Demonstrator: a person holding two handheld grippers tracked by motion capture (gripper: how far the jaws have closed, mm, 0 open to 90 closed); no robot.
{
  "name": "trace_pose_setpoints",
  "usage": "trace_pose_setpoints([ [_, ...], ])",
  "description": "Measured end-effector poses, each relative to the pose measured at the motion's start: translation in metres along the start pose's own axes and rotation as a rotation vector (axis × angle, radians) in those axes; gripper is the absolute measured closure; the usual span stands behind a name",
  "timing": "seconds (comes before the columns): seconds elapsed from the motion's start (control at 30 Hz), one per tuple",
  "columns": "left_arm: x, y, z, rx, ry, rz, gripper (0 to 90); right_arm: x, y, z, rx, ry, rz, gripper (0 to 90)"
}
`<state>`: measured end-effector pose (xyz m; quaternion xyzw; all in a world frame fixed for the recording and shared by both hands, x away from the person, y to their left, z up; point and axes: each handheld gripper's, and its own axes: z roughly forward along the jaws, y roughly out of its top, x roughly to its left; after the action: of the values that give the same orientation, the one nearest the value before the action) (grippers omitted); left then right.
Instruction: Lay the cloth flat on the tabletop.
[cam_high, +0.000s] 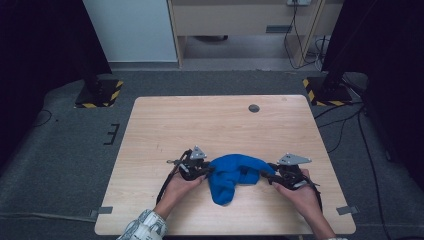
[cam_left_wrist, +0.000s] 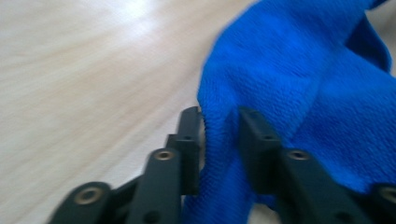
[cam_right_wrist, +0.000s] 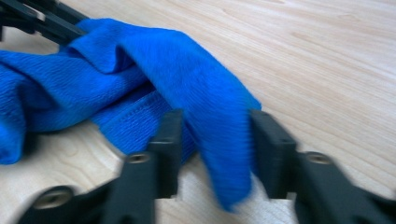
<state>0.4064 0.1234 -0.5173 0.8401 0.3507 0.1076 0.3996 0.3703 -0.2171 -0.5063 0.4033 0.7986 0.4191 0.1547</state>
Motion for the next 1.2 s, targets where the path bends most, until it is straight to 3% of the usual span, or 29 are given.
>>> trace_pose_setpoints([
  [0.1, 0.001, 0.001, -0.008, -0.052, 0.002, -0.019, 60.4, 0.001, 0.000, -0.002, -0.023, -0.028, -0.002, 36.9],
  [0.2, -0.003, 0.002, -0.015, -0.079, 0.023, -0.008, 53.2, 0.001, 0.001, -0.006, -0.057, -0.044, -0.014, 31.0],
  [0.43, -0.007, -0.003, -0.036, -0.140, 0.049, -0.018, 42.6, 0.004, 0.002, -0.014, -0.085, -0.050, -0.024, 24.1],
  [0.53, -0.006, -0.009, -0.048, -0.161, 0.068, -0.015, 40.4, 0.004, 0.001, -0.016, -0.087, -0.050, -0.032, 25.1],
  [0.77, -0.013, -0.027, -0.060, -0.122, 0.084, 0.032, 35.8, 0.004, -0.004, -0.018, -0.077, -0.037, -0.048, 37.6],
  [0.93, -0.018, -0.033, -0.057, -0.085, 0.129, 0.060, 33.3, 0.002, -0.011, -0.021, -0.046, -0.041, -0.060, 36.4],
  [1.07, -0.015, -0.036, -0.051, -0.051, 0.131, 0.065, 31.1, -0.002, -0.015, -0.024, -0.038, -0.054, -0.052, 31.9],
  [1.2, -0.011, -0.036, -0.053, -0.043, 0.180, 0.059, 31.2, -0.005, -0.020, -0.024, -0.014, -0.061, -0.053, 31.9],
])
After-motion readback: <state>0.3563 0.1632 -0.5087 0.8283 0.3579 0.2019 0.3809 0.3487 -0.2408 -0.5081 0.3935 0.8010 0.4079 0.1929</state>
